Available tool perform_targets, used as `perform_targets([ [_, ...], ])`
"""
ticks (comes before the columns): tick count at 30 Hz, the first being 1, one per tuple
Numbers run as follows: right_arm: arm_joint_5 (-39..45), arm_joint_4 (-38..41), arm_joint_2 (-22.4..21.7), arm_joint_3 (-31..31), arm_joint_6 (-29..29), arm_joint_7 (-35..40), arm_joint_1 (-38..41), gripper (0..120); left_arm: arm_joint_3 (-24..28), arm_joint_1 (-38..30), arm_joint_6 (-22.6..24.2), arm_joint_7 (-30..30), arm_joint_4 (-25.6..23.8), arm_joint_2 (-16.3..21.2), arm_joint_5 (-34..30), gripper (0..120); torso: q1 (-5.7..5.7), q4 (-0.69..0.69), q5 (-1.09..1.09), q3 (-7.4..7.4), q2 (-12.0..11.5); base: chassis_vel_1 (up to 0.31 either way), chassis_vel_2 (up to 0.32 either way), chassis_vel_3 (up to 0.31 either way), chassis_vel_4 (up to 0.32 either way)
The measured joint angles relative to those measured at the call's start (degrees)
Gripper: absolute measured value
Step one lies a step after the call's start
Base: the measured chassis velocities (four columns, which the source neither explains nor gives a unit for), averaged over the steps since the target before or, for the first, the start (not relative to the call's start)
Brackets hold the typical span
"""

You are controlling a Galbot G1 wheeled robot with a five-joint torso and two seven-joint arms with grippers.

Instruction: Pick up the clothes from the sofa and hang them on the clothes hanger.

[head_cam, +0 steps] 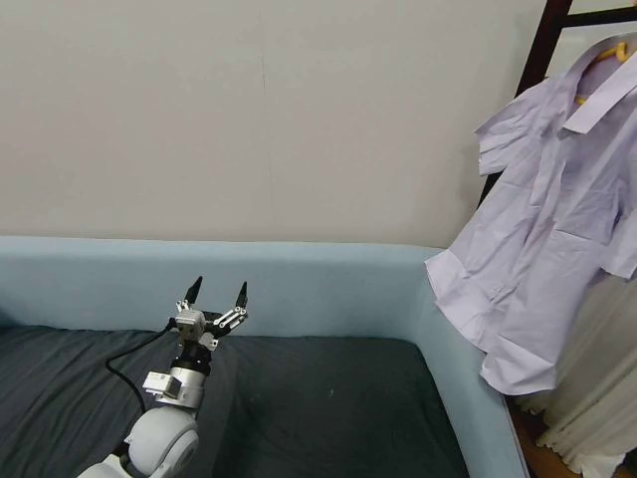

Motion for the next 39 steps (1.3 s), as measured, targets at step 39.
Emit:
perform_targets([
  [39,-17.4,-10.96,24.27,-19.57,1.77,7.21,20.48,8,-0.23,0.84,0.35,-0.16,2.87,-1.88,1.7,100,0.01,0.02,-0.02,0.01,0.0,0.0,0.0,0.0,0.0],
])
